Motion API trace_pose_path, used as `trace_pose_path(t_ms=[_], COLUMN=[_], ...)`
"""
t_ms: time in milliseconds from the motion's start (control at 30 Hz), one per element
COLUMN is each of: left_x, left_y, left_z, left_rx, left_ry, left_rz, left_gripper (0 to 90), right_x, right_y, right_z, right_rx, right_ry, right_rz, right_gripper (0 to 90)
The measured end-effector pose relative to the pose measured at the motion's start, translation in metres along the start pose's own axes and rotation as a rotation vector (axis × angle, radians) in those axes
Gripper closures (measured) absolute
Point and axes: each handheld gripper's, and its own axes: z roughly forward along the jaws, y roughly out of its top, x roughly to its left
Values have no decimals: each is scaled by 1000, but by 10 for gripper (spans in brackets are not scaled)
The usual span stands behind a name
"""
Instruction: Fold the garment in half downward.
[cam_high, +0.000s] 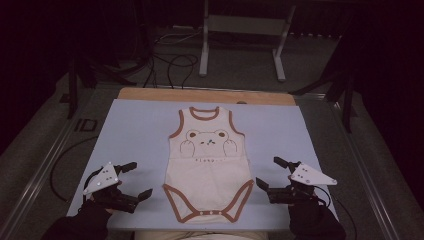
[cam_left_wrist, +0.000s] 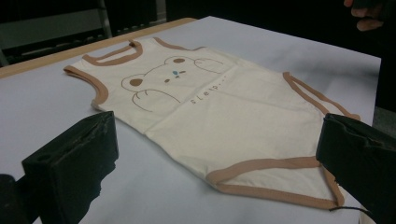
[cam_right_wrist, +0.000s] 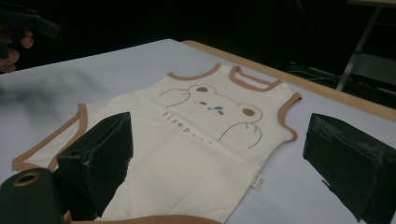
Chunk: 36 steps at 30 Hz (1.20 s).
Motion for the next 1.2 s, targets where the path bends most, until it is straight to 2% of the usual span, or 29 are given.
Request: trace_pose_path(t_ms=[300, 700, 767, 967, 1200], left_x=[8, 18, 19, 25, 28], left_y=[20, 42, 44, 56, 62], left_z=[3, 10, 11, 18, 25], left_rx=[11, 6, 7, 18, 22], left_ry=[10, 24, 26, 23, 18], left_rz=[16, 30, 31, 45, 49], left_gripper=[0, 0, 0, 0, 0], right_x=[-11, -20, -20, -28, -33], right_y=[19, 41, 41, 42, 43], right_z=[4, 15, 15, 30, 45], right_rx=[6, -14, -14, 9, 33], right_ry=[-22, -16, -16, -15, -13], right_rz=[-7, -25, -25, 0, 5], right_gripper=[83, 83, 83, 83, 83])
